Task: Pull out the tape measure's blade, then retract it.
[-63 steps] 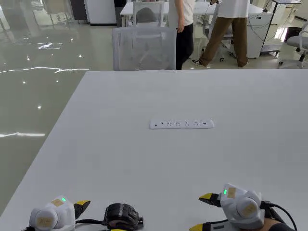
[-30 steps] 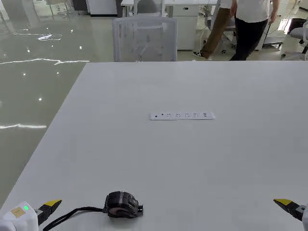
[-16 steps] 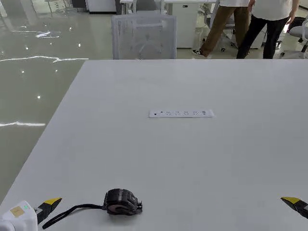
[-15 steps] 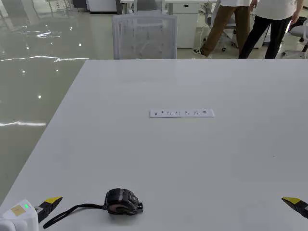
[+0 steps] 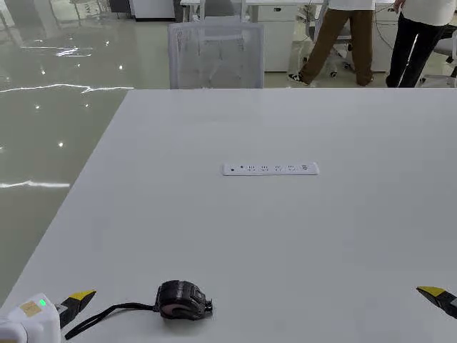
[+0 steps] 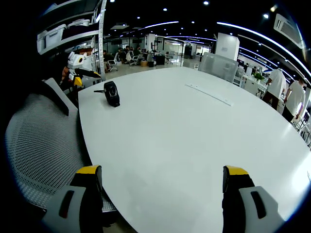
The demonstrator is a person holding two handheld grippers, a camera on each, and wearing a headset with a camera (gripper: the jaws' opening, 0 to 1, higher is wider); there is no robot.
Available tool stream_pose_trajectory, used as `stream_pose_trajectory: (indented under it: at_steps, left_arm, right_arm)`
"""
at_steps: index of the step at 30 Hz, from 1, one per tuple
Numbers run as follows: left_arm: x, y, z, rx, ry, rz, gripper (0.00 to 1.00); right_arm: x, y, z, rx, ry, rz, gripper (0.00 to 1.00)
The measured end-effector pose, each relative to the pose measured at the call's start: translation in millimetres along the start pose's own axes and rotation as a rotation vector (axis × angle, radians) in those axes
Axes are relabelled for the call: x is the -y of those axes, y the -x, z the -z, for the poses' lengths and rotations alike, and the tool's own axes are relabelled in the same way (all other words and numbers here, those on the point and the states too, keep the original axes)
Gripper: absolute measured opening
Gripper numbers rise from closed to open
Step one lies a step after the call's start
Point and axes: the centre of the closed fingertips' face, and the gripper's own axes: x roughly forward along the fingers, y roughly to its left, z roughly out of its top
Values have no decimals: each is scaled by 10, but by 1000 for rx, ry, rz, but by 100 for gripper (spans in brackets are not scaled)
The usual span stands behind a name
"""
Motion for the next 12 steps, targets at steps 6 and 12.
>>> stream_pose_trajectory:
  at_steps: [6,12]
  left_arm:
    - [-10,11,20,-6,3,0,100]
    - [7,2,6,-7,0,6,100]
  right_arm:
    - [-28,3,-5,1,-1,-2,100]
    - [-32,26,24,-3,-1,-1,100]
